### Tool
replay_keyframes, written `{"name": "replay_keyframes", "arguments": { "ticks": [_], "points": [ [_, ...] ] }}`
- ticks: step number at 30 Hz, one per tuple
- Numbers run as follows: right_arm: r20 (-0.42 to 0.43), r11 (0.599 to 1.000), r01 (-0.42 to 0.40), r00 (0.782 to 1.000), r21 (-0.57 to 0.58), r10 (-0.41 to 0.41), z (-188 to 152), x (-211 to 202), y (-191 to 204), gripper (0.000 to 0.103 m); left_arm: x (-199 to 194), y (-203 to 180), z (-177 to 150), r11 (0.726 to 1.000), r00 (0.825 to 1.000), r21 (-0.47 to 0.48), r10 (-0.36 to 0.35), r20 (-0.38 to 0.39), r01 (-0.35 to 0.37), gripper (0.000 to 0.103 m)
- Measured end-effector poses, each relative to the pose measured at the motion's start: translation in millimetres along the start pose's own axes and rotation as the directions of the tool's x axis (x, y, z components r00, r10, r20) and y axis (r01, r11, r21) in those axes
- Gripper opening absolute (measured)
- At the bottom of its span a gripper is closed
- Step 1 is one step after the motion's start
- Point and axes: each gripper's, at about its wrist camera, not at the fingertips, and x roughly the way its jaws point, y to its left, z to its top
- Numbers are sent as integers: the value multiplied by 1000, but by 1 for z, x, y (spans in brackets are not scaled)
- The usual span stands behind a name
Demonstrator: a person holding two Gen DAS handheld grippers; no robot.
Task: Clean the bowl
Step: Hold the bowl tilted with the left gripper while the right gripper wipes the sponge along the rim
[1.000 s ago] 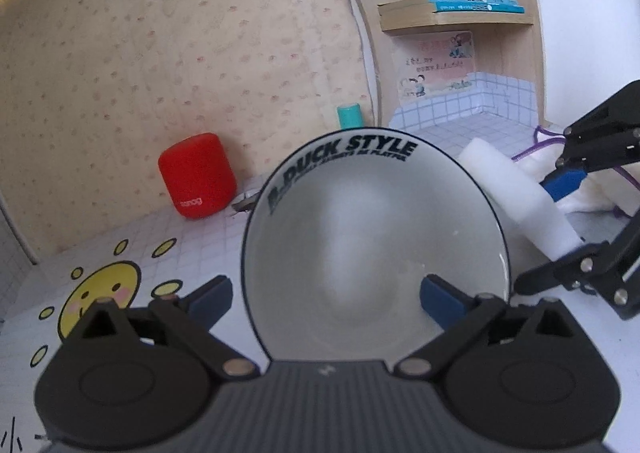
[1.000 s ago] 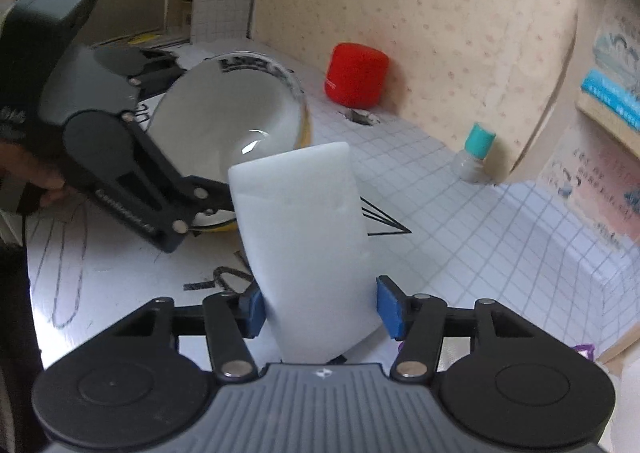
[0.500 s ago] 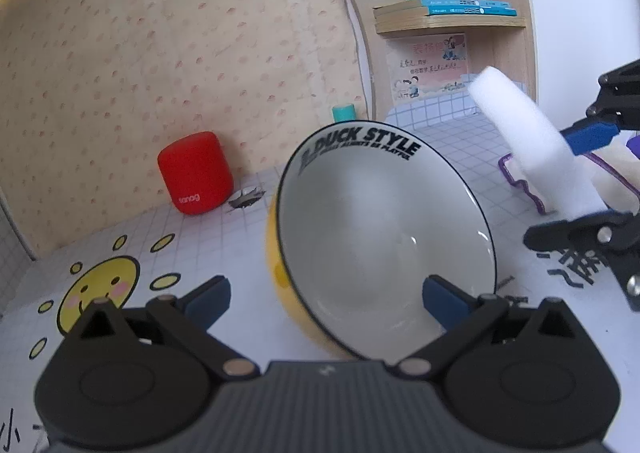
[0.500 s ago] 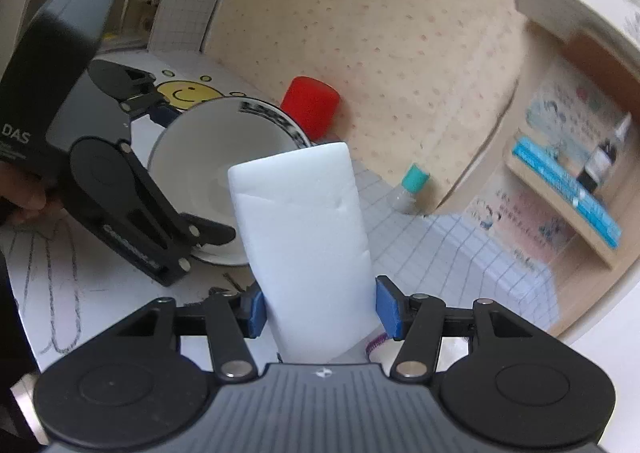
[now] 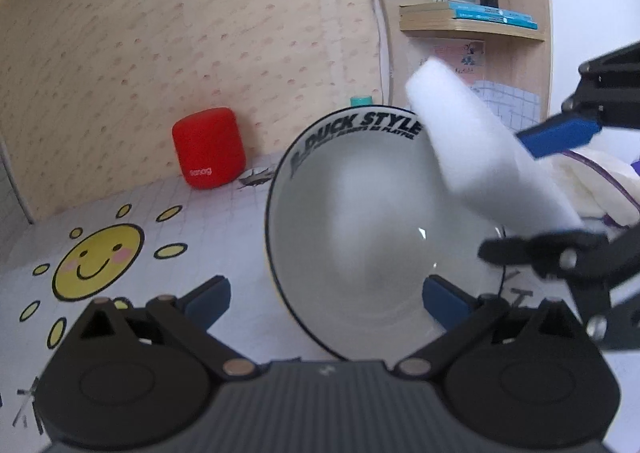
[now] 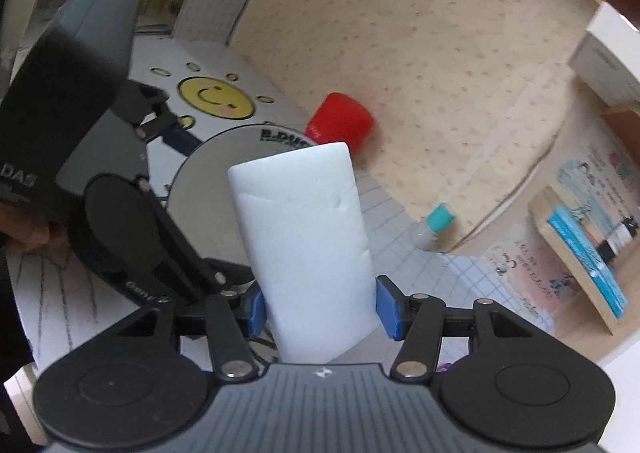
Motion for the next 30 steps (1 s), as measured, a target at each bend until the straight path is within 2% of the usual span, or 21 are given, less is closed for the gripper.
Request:
{"name": "replay_keyframes", "arguments": {
  "ticks": [21, 27, 30],
  "points": [
    [-46, 1000, 4, 999, 15, -3, 1, 10, 1, 54, -1, 20, -1, 996, 1000, -93, -19, -17, 17, 103],
    [-52, 1000, -6, 999, 27, 8, 0, 11, 3, 54, 0, 29, -3, 988, 1000, -154, -25, -18, 22, 103],
    [-51, 999, 4, 999, 37, -2, 0, 10, 2, 54, -1, 29, -3, 989, 1000, -149, -18, -18, 15, 103]
  ]
}}
